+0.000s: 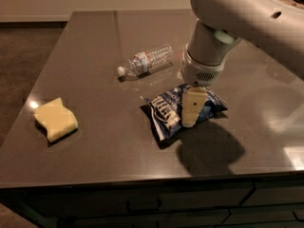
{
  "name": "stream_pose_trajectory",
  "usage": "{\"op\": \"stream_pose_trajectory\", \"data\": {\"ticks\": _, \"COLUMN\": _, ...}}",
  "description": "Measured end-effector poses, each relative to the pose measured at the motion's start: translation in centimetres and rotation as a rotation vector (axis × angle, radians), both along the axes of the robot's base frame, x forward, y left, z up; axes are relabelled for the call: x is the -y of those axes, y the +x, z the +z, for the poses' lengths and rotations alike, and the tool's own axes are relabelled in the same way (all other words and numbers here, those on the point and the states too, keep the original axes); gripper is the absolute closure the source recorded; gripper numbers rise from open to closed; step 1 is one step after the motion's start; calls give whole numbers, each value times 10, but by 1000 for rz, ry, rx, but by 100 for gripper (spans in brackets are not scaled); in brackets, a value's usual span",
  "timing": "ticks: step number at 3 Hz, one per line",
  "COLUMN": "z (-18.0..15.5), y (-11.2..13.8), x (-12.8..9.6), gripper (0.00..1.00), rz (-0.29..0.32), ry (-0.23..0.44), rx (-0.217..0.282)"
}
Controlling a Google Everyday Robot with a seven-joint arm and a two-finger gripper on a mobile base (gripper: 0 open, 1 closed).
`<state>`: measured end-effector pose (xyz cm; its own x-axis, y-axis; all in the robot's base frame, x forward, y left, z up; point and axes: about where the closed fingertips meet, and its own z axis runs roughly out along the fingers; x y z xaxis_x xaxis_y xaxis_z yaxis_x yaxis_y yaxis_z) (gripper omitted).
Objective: Move blue chip bag near sponge
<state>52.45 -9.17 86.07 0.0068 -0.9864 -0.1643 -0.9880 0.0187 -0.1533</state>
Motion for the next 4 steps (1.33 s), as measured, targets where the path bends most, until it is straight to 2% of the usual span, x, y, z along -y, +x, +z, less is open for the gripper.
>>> {"op": "stream_pose_trajectory", "data": {"ticks": 1, "z": -1, "y": -4, "x": -9, "gripper": 40, "rz": 37, "ry": 3, "rx": -3}}
{"op": "stream_pose_trajectory", "data": {"ticks": 2, "z": 3, "y": -8, "x": -17, "gripper": 62, "rz": 73, "ry": 34, "rx": -6}}
{"op": "stream_pose_trajectory", "data": {"ticks": 3, "z": 15, "y": -15, "x": -35, "gripper": 86, "rz": 125, "ry": 84, "rx": -3}}
{"op": "stream_pose_trajectory", "data": {"ticks": 4, "z": 29, "y": -25, "x": -65, "gripper": 100, "rz": 171, "ry": 111, "rx": 8}}
